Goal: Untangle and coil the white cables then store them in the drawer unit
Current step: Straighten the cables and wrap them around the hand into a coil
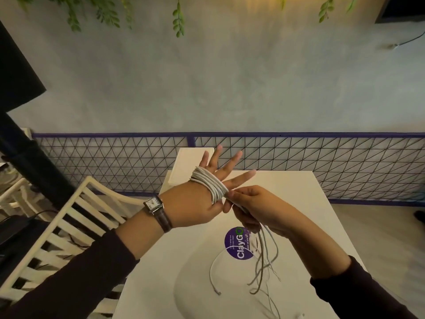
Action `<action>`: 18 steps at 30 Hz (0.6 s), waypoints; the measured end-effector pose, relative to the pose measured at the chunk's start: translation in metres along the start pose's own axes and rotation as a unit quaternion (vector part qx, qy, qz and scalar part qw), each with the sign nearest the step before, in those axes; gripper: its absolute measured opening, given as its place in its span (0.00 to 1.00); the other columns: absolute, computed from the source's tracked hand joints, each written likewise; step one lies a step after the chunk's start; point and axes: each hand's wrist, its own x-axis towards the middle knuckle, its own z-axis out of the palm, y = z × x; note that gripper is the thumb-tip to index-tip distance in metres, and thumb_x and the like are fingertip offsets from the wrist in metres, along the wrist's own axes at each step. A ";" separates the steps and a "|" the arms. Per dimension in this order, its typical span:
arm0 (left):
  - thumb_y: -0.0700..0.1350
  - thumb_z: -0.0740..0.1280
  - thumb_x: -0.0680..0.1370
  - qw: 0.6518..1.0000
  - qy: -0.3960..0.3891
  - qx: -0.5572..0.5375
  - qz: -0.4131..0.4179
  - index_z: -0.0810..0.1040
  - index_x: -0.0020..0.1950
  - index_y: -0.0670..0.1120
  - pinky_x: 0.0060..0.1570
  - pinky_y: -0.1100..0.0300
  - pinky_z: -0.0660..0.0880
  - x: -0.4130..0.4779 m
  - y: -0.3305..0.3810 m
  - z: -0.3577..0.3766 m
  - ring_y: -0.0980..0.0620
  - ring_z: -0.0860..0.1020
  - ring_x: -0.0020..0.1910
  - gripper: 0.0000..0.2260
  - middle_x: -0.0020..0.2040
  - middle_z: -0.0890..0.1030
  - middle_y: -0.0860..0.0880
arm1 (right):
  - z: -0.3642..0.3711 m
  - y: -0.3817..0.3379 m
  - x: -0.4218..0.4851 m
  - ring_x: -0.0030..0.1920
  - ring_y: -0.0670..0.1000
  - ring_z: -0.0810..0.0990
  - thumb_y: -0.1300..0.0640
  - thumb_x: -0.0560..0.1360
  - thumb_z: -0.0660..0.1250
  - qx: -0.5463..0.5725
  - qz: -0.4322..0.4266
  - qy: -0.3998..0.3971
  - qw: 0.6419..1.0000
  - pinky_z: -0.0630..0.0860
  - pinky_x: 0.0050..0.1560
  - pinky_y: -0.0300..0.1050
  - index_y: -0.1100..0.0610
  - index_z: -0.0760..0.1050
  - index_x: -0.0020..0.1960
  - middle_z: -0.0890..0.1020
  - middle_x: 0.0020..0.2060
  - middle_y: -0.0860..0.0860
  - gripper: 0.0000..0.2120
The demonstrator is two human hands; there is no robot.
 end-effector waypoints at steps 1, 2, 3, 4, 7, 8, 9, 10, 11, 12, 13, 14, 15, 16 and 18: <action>0.47 0.55 0.79 0.999 -0.005 0.027 -0.016 0.26 0.66 0.64 0.56 0.58 0.14 0.000 0.000 0.003 0.46 0.19 0.64 0.35 0.66 0.20 0.57 | 0.001 -0.001 -0.001 0.21 0.50 0.63 0.52 0.81 0.55 -0.026 0.007 0.004 1.000 0.66 0.25 0.40 0.60 0.74 0.40 0.66 0.20 0.51 0.18; 0.48 0.53 0.80 0.999 -0.004 0.044 -0.022 0.27 0.66 0.64 0.57 0.56 0.15 0.000 0.000 0.007 0.44 0.21 0.66 0.33 0.67 0.23 0.57 | 0.001 -0.001 -0.003 0.21 0.50 0.65 0.52 0.81 0.55 -0.053 0.015 0.008 0.998 0.68 0.26 0.40 0.60 0.75 0.40 0.68 0.20 0.50 0.18; 0.50 0.51 0.80 0.999 -0.011 0.048 -0.022 0.29 0.67 0.64 0.57 0.54 0.16 0.000 0.001 0.011 0.43 0.25 0.69 0.30 0.70 0.27 0.57 | 0.002 -0.001 -0.004 0.22 0.50 0.66 0.51 0.81 0.54 -0.077 0.022 0.012 0.997 0.68 0.26 0.40 0.59 0.75 0.40 0.69 0.20 0.50 0.18; 0.53 0.48 0.80 0.999 -0.022 0.038 -0.030 0.31 0.68 0.63 0.57 0.53 0.16 0.004 0.001 0.018 0.42 0.28 0.71 0.26 0.72 0.31 0.57 | 0.002 -0.001 -0.006 0.21 0.49 0.66 0.51 0.81 0.55 -0.096 0.028 0.016 0.995 0.68 0.25 0.39 0.58 0.75 0.39 0.70 0.21 0.50 0.18; 0.57 0.45 0.80 0.984 -0.136 0.058 -0.095 0.41 0.75 0.56 0.63 0.45 0.21 0.015 0.009 0.021 0.41 0.36 0.75 0.25 0.78 0.43 0.52 | -0.001 0.002 -0.008 0.20 0.44 0.67 0.50 0.80 0.58 -0.150 0.041 0.012 0.988 0.66 0.24 0.35 0.57 0.78 0.44 0.74 0.25 0.49 0.15; 0.55 0.47 0.82 0.971 -0.189 0.041 -0.138 0.47 0.77 0.52 0.66 0.44 0.26 0.018 0.014 0.020 0.41 0.40 0.76 0.24 0.78 0.48 0.47 | -0.003 0.003 -0.009 0.21 0.43 0.68 0.49 0.79 0.59 -0.195 0.040 0.012 0.980 0.66 0.24 0.34 0.57 0.78 0.45 0.76 0.27 0.49 0.14; 0.54 0.49 0.82 0.963 -0.214 -0.011 -0.162 0.56 0.75 0.48 0.69 0.45 0.32 0.017 0.018 0.019 0.43 0.48 0.76 0.22 0.76 0.58 0.43 | -0.004 0.005 -0.008 0.23 0.43 0.70 0.49 0.78 0.61 -0.257 0.035 0.016 0.966 0.67 0.26 0.34 0.57 0.78 0.45 0.77 0.29 0.49 0.13; 0.53 0.50 0.82 0.958 -0.204 -0.108 -0.168 0.66 0.70 0.46 0.73 0.47 0.40 0.013 0.019 0.022 0.45 0.60 0.72 0.20 0.68 0.71 0.42 | -0.006 0.007 -0.008 0.26 0.44 0.72 0.49 0.77 0.63 -0.321 0.026 0.026 0.946 0.69 0.28 0.36 0.57 0.78 0.45 0.78 0.30 0.50 0.12; 0.54 0.52 0.82 0.937 -0.196 -0.232 -0.171 0.73 0.64 0.45 0.71 0.51 0.55 0.007 0.018 0.025 0.48 0.72 0.62 0.19 0.58 0.79 0.44 | -0.009 0.008 -0.006 0.30 0.46 0.75 0.50 0.76 0.64 -0.374 0.013 0.034 0.927 0.73 0.31 0.39 0.57 0.79 0.45 0.80 0.34 0.51 0.11; 0.54 0.54 0.81 0.895 -0.223 -0.346 -0.170 0.77 0.60 0.45 0.62 0.56 0.67 0.002 0.015 0.028 0.50 0.76 0.51 0.19 0.53 0.82 0.44 | -0.012 0.009 -0.005 0.34 0.48 0.78 0.50 0.75 0.66 -0.407 -0.002 0.034 0.913 0.77 0.36 0.43 0.56 0.80 0.47 0.82 0.38 0.52 0.09; 0.54 0.55 0.81 0.847 -0.281 -0.425 -0.154 0.78 0.59 0.44 0.54 0.60 0.71 -0.004 0.012 0.028 0.51 0.77 0.45 0.19 0.52 0.83 0.43 | -0.015 0.010 -0.004 0.39 0.49 0.80 0.51 0.74 0.68 -0.422 -0.022 0.022 0.906 0.80 0.42 0.46 0.54 0.80 0.49 0.83 0.41 0.52 0.08; 0.55 0.56 0.80 0.796 -0.334 -0.486 -0.131 0.78 0.58 0.42 0.53 0.60 0.72 -0.007 0.008 0.031 0.52 0.79 0.45 0.20 0.52 0.83 0.41 | -0.019 0.011 -0.003 0.41 0.49 0.80 0.52 0.72 0.70 -0.425 -0.046 0.003 0.904 0.80 0.45 0.46 0.53 0.81 0.50 0.83 0.42 0.51 0.08; 0.55 0.57 0.79 0.749 -0.369 -0.538 -0.112 0.78 0.57 0.41 0.56 0.58 0.72 -0.010 0.005 0.033 0.53 0.81 0.45 0.20 0.50 0.84 0.41 | -0.024 0.011 -0.002 0.40 0.48 0.80 0.53 0.71 0.72 -0.408 -0.072 -0.015 0.910 0.79 0.44 0.43 0.52 0.81 0.51 0.83 0.42 0.50 0.09; 0.55 0.59 0.78 0.708 -0.382 -0.586 -0.098 0.79 0.54 0.41 0.56 0.56 0.72 -0.012 0.002 0.034 0.53 0.82 0.45 0.19 0.46 0.84 0.43 | -0.028 0.011 0.000 0.39 0.47 0.80 0.54 0.70 0.73 -0.365 -0.094 -0.029 0.926 0.77 0.42 0.39 0.52 0.81 0.51 0.83 0.41 0.50 0.10; 0.57 0.64 0.74 0.620 -0.372 -0.687 -0.072 0.82 0.47 0.43 0.56 0.55 0.73 -0.014 -0.002 0.035 0.51 0.83 0.45 0.18 0.41 0.85 0.46 | -0.033 0.011 0.003 0.41 0.47 0.81 0.58 0.70 0.72 -0.241 -0.134 -0.047 0.960 0.77 0.45 0.37 0.55 0.82 0.51 0.84 0.42 0.51 0.10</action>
